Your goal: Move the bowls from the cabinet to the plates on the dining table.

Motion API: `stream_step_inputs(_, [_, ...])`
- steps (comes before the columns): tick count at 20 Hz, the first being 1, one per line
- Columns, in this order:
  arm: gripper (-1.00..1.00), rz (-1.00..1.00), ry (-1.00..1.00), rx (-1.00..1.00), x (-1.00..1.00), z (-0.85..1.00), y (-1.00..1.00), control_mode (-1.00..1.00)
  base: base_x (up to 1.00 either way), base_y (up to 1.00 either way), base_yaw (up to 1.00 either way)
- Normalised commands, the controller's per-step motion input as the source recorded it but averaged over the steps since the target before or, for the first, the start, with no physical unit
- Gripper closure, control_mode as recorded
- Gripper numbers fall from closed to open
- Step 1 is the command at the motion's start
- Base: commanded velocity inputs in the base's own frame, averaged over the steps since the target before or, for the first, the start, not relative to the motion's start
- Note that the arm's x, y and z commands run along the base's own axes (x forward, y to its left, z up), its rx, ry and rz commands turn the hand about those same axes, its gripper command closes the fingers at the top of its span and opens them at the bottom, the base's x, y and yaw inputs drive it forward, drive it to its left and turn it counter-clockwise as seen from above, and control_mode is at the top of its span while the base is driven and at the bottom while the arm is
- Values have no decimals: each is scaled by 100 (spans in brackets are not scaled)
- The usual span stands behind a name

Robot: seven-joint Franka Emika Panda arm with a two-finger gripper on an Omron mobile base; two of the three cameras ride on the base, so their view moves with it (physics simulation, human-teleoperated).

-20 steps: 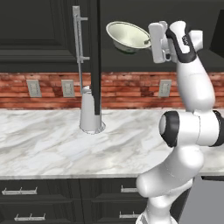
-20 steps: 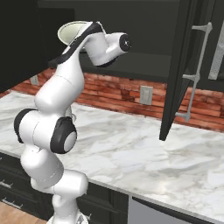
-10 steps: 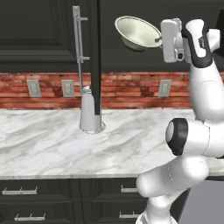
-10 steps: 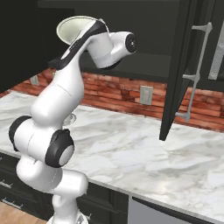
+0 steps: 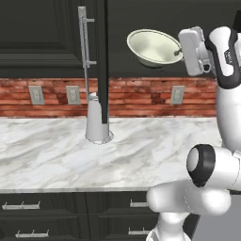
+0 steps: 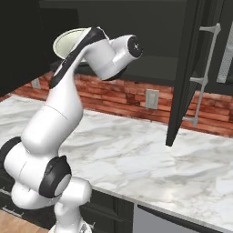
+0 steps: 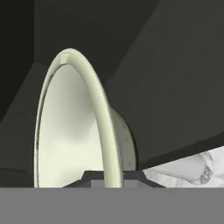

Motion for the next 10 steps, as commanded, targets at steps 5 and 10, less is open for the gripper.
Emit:
stream_step_inputs(5, [100, -5, -10, -16, -45, -17, 12, -100, 0, 0, 0])
stream_step_inputs(10, [100, -11, -4, -8, -32, 3, -9, -100, 0, 0, 0])
